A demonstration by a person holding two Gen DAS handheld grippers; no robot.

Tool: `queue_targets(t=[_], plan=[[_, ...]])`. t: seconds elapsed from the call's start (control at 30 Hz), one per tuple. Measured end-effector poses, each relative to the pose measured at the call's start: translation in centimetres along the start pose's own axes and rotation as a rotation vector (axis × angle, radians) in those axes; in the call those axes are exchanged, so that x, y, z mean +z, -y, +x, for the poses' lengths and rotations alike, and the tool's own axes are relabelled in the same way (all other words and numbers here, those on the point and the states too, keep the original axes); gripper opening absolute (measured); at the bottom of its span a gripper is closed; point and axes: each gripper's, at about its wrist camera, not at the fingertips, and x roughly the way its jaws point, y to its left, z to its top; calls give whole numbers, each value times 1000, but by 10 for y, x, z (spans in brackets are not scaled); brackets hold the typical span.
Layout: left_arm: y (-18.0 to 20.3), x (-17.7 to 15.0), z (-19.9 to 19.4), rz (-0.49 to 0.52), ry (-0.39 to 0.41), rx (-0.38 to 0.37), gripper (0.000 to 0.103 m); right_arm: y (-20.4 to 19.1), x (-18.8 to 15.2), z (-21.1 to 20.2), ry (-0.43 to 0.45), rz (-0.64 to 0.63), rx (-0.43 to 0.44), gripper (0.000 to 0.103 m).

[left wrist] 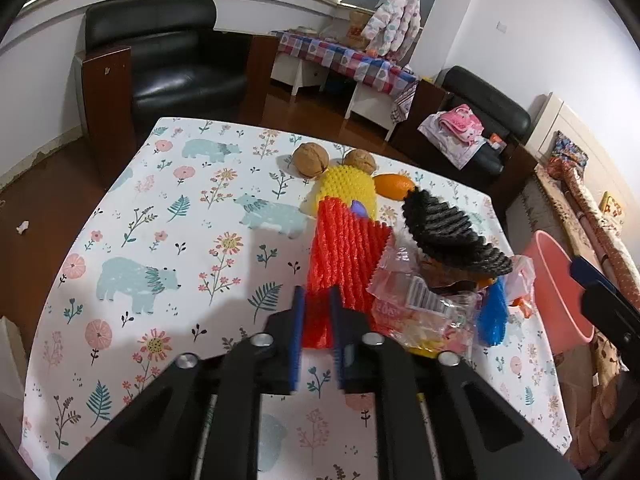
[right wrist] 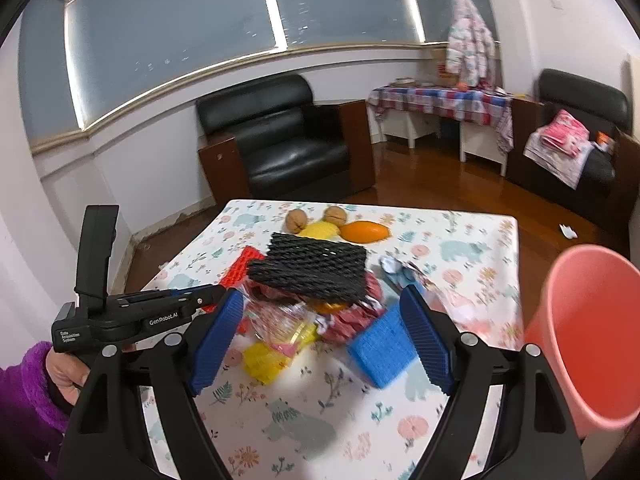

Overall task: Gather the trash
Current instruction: 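Grasp the red foam net with the left gripper while the right gripper grasps the black foam net, then carry both held nets over the pink bucket with both grippers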

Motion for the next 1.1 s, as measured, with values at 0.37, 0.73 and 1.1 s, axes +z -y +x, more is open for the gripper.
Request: queue_targets(t=[0.37,0.73,1.1], plan=[[-1,2,-17,2,35,-61,8,-35,13,51,-97,-212,42,66],[2,4,-32,-2,66,-70,8,-19,12,46,-117,-130,71,16],[26,19,-90,26,194,-83,7,15,33,-22,52,59,111,15]])
